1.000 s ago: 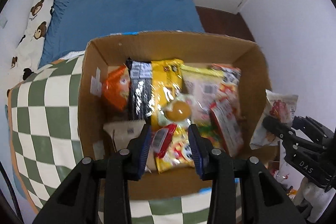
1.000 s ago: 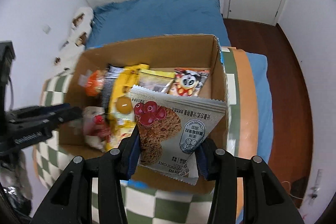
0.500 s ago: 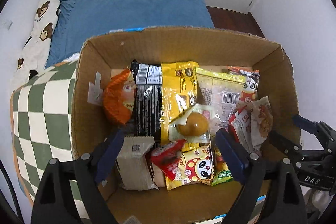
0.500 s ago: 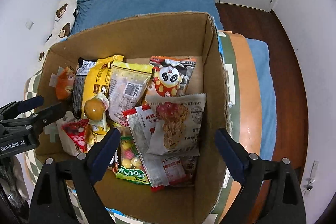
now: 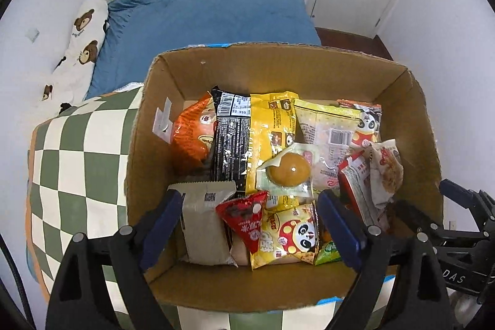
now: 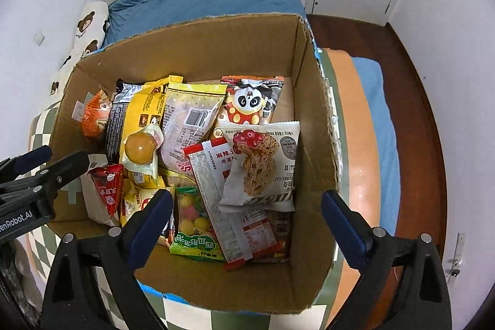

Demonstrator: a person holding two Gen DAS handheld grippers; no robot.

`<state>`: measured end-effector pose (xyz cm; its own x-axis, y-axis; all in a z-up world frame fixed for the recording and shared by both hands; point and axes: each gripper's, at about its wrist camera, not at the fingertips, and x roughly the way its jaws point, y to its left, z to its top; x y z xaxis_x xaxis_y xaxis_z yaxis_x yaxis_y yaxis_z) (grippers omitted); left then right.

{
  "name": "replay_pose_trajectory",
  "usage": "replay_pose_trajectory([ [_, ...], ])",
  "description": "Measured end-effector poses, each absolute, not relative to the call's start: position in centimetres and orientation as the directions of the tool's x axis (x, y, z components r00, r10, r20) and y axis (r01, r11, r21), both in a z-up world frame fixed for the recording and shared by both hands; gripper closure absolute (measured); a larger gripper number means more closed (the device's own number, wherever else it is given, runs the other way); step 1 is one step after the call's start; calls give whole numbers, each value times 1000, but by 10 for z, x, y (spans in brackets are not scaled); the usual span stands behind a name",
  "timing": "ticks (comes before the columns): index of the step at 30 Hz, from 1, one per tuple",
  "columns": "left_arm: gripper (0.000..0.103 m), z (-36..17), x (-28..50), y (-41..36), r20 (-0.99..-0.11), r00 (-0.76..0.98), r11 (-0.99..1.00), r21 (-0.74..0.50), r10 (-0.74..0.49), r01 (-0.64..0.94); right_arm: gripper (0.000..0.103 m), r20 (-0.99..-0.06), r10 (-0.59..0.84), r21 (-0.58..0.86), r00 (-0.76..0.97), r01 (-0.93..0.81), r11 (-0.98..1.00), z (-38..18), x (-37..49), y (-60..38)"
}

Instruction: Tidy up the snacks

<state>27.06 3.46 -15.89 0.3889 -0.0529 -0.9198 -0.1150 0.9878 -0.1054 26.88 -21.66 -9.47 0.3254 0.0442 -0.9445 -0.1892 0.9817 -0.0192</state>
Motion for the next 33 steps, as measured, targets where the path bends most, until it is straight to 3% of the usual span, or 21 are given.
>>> replay_pose_trajectory([
  [23,13,-61,106,23,-784,620,986,-126,-29,-113,4,-792,162,54,589,-197,979,36,99,-231],
  [33,13,-25,35,14,-737,675,990,-82,18,-116,2,-704,130,-29,698,-210,977,89,10,-229],
])
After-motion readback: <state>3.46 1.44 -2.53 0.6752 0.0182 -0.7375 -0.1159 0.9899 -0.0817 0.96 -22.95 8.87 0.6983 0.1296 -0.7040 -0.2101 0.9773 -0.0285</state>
